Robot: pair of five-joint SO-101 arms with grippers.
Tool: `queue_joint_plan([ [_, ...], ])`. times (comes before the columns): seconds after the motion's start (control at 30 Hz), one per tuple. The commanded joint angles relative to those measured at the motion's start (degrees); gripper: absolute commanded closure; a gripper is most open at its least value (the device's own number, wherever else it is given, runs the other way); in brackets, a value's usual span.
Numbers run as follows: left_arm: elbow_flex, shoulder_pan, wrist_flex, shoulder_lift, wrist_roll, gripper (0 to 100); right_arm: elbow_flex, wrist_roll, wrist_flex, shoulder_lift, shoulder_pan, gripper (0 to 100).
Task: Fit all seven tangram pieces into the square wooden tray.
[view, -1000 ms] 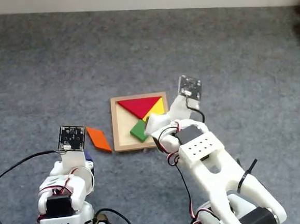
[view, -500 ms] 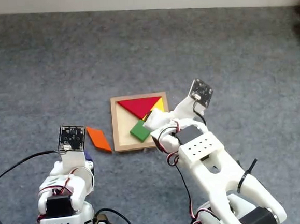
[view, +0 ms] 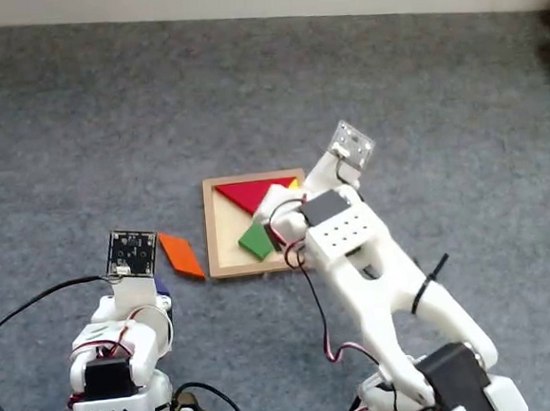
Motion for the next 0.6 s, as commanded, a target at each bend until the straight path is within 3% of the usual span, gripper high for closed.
queue_joint_plan([
  [0.0, 1.19, -0.48, 0.18, -0.04, 0.53, 97, -4.44, -3.43, 0.92, 1.36, -0.66, 96.4],
  [0.33, 1.19, -0.48, 0.18, -0.04, 0.53, 97, -4.7, -4.48, 1.19, 8.66, -0.57, 95.4],
  [0.57, 1.19, -0.48, 0.18, -0.04, 0.53, 97, -4.79, -4.04, 1.27, 8.57, -2.24, 69.9],
])
